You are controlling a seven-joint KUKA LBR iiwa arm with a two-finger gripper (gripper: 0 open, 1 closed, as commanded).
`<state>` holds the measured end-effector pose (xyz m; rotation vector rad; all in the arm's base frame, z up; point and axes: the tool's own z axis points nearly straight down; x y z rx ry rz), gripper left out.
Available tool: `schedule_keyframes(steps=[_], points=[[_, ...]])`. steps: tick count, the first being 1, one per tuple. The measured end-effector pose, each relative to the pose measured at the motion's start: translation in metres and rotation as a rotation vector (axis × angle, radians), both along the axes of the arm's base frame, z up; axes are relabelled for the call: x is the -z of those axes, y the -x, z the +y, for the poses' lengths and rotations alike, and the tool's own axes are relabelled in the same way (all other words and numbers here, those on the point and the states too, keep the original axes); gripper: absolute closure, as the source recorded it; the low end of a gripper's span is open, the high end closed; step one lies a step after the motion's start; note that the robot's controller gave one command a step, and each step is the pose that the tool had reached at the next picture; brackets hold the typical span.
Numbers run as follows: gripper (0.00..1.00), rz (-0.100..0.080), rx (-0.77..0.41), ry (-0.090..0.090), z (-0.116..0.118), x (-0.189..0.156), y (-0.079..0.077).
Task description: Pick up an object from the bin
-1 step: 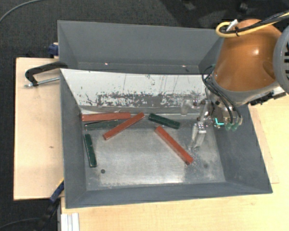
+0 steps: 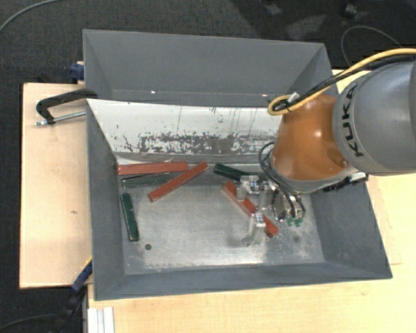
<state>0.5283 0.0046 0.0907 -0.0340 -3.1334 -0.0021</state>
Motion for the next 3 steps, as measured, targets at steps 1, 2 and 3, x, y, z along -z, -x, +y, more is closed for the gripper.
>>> schedule_keyframes(steps=[1, 2, 3], points=[[0.0, -0.017, -0.424, 0.001, -0.041, 0.018, -0.045], [1.0, -0.015, -0.424, 0.0, -0.04, 0.018, -0.044], [1.0, -0.024, -0.437, 0.002, -0.014, -0.136, -0.051]])
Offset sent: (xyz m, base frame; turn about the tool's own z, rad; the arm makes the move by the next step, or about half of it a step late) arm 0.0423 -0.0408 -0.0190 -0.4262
